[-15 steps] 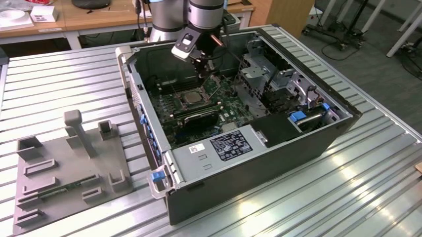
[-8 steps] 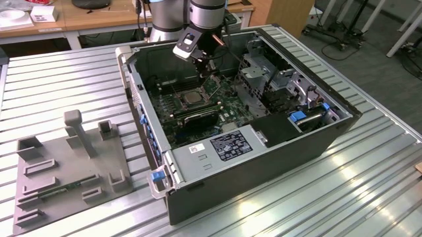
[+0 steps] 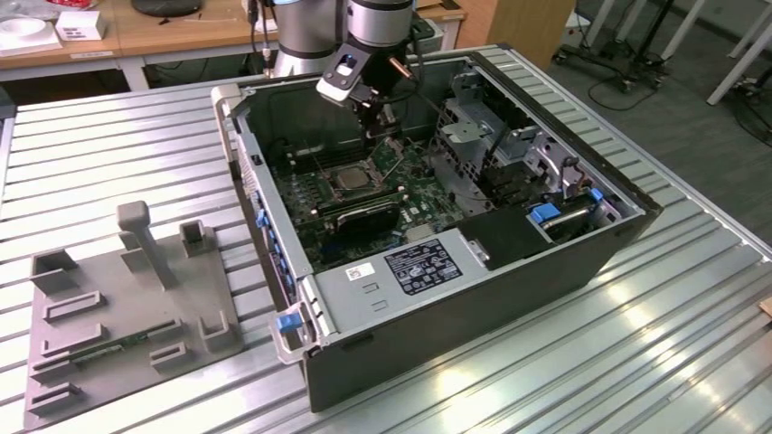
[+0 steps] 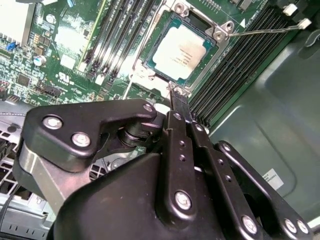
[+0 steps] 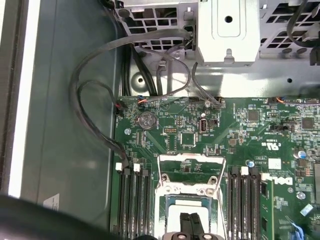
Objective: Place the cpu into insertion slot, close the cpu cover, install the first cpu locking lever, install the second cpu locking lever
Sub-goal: 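Close the cpu cover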
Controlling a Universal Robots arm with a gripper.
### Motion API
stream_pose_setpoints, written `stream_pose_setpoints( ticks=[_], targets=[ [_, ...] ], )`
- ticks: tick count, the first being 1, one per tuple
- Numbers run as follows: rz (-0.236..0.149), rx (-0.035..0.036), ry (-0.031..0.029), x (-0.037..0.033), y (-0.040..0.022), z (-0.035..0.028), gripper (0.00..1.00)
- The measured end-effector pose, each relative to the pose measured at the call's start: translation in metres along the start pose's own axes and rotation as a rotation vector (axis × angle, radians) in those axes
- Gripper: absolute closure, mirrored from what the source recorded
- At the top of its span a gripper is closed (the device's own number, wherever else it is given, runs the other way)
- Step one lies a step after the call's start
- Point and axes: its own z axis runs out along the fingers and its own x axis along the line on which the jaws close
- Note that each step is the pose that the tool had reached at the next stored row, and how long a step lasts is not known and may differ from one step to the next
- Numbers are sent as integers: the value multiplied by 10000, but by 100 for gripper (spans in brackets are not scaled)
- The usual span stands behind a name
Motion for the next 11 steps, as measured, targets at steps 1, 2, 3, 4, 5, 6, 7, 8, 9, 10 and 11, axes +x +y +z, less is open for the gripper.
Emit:
stream_pose_setpoints(
  ticks=[1,2,3,4,5,6,7,8,9,10,11],
  targets=[
    [0,0,0,0,0,0,89],
    [0,-1,1,0,0,0,89],
    [0,0,2,0,0,0,89],
    [0,0,1,0,0,0,89],
    [-2,1,1,0,3,0,89],
    [-2,1,0,-1,8,0,89],
    [-1,1,0,-1,15,0,89],
    [-1,0,0,-1,27,1,89],
    [-1,0,0,-1,43,2,89],
    [0,1,0,-1,59,3,89],
    [0,0,0,-2,76,4,89]
  ],
)
